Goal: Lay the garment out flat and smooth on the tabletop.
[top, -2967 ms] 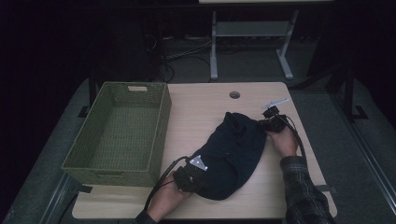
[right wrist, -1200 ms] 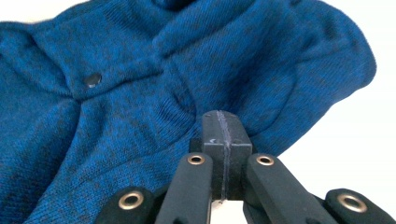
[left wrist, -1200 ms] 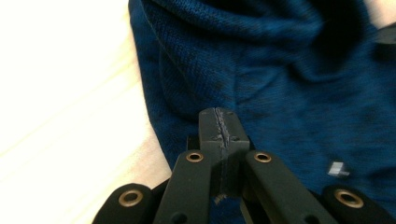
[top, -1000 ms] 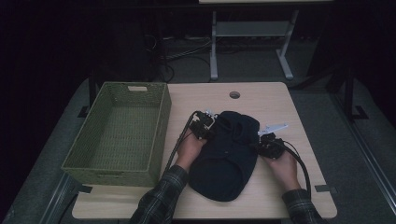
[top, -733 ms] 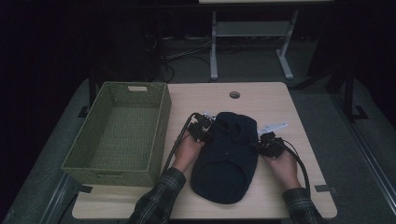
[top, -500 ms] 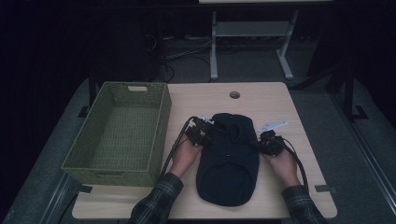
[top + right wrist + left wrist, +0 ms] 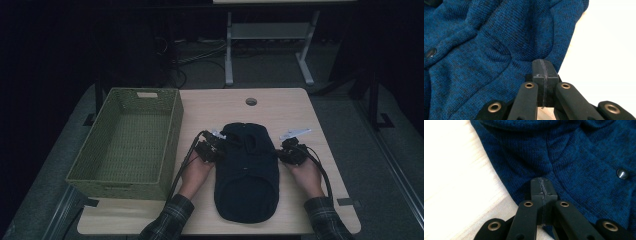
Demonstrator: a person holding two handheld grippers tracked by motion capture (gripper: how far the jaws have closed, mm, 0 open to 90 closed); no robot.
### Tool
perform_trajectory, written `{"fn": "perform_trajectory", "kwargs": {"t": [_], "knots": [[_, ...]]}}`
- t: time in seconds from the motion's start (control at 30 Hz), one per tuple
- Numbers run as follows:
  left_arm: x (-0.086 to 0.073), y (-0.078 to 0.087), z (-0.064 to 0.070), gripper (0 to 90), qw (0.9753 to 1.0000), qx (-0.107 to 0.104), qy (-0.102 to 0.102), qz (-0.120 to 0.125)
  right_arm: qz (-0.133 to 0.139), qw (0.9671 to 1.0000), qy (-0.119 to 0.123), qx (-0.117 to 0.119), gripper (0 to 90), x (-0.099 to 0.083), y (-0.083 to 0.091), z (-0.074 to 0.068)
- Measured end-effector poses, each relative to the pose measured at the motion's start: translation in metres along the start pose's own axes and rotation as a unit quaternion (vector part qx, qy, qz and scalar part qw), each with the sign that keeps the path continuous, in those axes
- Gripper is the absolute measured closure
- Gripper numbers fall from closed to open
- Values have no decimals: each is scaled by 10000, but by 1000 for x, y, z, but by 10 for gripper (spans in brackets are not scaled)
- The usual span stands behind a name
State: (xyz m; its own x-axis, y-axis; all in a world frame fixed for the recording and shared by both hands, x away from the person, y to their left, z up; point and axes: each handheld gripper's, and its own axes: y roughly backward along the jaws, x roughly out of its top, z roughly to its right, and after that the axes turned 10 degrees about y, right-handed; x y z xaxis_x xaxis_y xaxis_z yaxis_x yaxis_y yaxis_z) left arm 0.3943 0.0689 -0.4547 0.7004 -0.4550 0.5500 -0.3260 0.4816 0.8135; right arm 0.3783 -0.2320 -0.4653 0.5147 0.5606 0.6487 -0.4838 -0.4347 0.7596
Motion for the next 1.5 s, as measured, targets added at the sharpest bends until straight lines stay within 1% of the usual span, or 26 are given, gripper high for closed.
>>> {"fn": "perform_trajectory", "kwargs": {"t": [0.03, 0.07, 0.13, 0.17, 0.2, 0.27, 0.33, 0.37, 0.4, 0.43, 0.5, 0.57, 0.7, 0.73, 0.8, 0.87, 0.9, 0.97, 1.2, 1.23, 1.27, 1.3, 1.33, 1.37, 1.4, 1.5], "knots": [[0, 0, -2, 900, 9999, -95, 42, -3, -9, 10000, 4, 1, 900, 1, 0, 0], [0, 0, -2, 900, 9999, -95, 42, -3, -9, 10000, 4, 1, 900, 1, 0, 0], [-3, 7, -3, 900, 9995, -258, 174, 28, 25, 10000, 38, 41, 900, 2, 5, -3], [-6, 11, -2, 900, 9993, -335, 179, 35, 50, 10000, 50, 53, 900, 2, 7, -4], [-6, 11, -2, 900, 9993, -335, 179, 35, 50, 10000, 50, 53, 900, 2, 7, -4], [-13, 19, 2, 900, 9988, -448, 161, 81, 155, 9997, 89, 143, 900, 0, 15, -10], [-24, 26, 9, 900, 9982, -576, 117, 117, 281, 9992, 191, 223, 900, -6, 27, -22], [-24, 26, 9, 900, 9982, -576, 117, 117, 336, 9989, 194, 243, 900, -8, 31, -25], [-34, 31, 17, 900, 9977, -674, 64, 104, 370, 9986, 187, 337, 900, -11, 35, -30], [-34, 31, 17, 900, 9977, -674, 64, 104, 370, 9986, 187, 337, 900, -11, 35, -30], [-46, 33, 27, 900, 9976, -684, -69, -9, 375, 9978, 305, 457, 900, -17, 44, -42], [-53, 31, 30, 900, 9977, -659, -140, -106, 325, 9973, 336, 565, 900, -21, 46, -49], [-58, 31, 30, 900, 9978, -635, -150, -121, 177, 9970, 458, 597, 900, -28, 46, -56], [-59, 33, 32, 900, 9979, -571, -256, -176, -5, 9971, 494, 576, 900, -33, 43, -60], [-62, 35, 34, 900, 9978, -564, -302, -189, -97, 9968, 565, 557, 900, -38, 41, -62], [-66, 37, 35, 900, 9976, -616, -272, -174, -39, 9971, 482, 594, 900, -44, 45, -65], [-67, 38, 35, 900, 9973, -622, -328, -214, -42, 9969, 505, 604, 900, -45, 46, -67], [-69, 39, 35, 900, 9972, -637, -328, -201, -48, 9967, 543, 601, 900, -48, 49, -70], [-72, 40, 39, 900, 9968, -713, -319, -196, -41, 9963, 562, 642, 900, -50, 51, -71], [-72, 41, 39, 900, 9963, -781, -309, -173, -12, 9962, 558, 664, 900, -50, 51, -70], [-72, 41, 39, 900, 9963, -781, -309, -173, 27, 9964, 539, 656, 899, -50, 52, -70], [-72, 42, 38, 900, 9963, -815, -260, -101, 27, 9964, 539, 656, 899, -50, 52, -70], [-70, 43, 37, 900, 9961, -822, -298, -120, 67, 9963, 524, 676, 899, -49, 53, -69], [-69, 43, 37, 896, 9963, -827, -241, -69, 103, 9964, 492, 679, 899, -48, 55, -68], [-66, 45, 36, 870, 9963, -816, -252, -28, 178, 9963, 491, 677, 898, -45, 56, -65], [-63, 48, 34, 869, 9962, -828, -257, -6, 285, 9963, 460, 667, 899, -39, 59, -60]]}}
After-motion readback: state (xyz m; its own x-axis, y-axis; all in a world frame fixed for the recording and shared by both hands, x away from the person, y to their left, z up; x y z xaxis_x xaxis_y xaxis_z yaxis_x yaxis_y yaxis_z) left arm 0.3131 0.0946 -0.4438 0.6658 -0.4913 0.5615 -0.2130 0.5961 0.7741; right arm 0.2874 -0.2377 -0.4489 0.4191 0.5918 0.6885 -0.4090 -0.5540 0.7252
